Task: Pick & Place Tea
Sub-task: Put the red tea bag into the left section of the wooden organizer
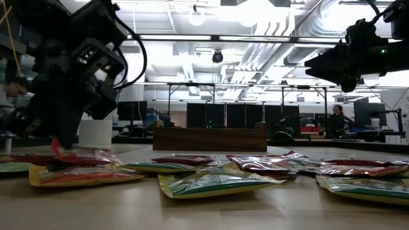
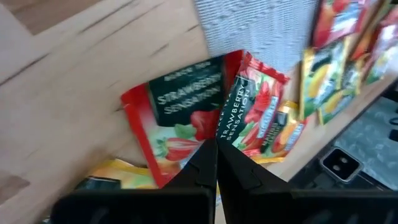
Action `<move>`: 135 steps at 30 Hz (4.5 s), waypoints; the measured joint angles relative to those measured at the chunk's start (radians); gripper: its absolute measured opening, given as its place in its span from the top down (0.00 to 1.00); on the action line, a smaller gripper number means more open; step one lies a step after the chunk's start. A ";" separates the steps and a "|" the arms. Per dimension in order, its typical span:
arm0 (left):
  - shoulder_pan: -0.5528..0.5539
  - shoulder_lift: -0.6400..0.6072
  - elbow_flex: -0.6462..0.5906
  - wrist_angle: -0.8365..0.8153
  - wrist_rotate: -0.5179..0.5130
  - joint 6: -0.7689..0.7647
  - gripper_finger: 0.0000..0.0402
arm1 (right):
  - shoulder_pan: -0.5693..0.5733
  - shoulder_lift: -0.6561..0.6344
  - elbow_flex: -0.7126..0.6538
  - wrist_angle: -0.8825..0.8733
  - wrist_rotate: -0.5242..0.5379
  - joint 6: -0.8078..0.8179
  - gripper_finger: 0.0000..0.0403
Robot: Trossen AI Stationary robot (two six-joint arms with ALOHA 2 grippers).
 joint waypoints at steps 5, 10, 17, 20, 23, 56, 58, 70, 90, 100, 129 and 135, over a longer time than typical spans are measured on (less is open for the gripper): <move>0.000 -0.048 0.000 0.002 -0.032 0.000 1.00 | 0.000 0.000 0.000 0.000 0.000 0.000 0.59; 0.000 -0.099 0.000 -0.001 -0.051 0.020 1.00 | 0.000 0.000 0.000 0.000 0.000 0.000 0.59; 0.000 -0.159 0.000 -0.001 -0.102 0.095 1.00 | 0.000 0.000 0.000 0.000 0.000 0.000 0.59; 0.000 -0.178 0.000 0.000 -0.126 0.130 1.00 | 0.000 0.000 0.000 0.000 0.000 0.000 0.59; 0.001 -0.195 0.000 -0.001 -0.147 0.164 1.00 | 0.000 0.000 0.000 0.000 0.000 0.000 0.59; 0.259 -0.217 0.495 -0.628 -0.275 1.240 1.00 | 0.000 0.000 0.000 0.000 0.000 0.000 0.59; 0.275 -0.204 0.523 -0.645 -0.311 1.290 1.00 | 0.000 0.000 0.000 0.000 0.000 0.000 0.59; 0.310 -0.108 0.603 -0.631 -0.536 1.445 1.00 | 0.000 0.000 0.000 0.000 0.000 0.000 0.59; 0.353 -0.027 0.603 -0.489 -0.675 1.413 1.00 | 0.000 0.000 0.000 0.000 0.000 0.000 0.59; 0.353 -0.013 0.603 -0.486 -0.612 1.341 1.00 | 0.000 0.000 0.000 0.000 0.000 0.000 0.59; 0.221 0.130 0.397 -0.082 -0.804 1.168 0.31 | 0.000 0.000 0.000 0.000 0.000 0.000 0.59; 0.147 0.126 0.238 0.194 -0.935 1.096 0.32 | 0.000 0.000 0.000 0.000 0.000 0.000 0.59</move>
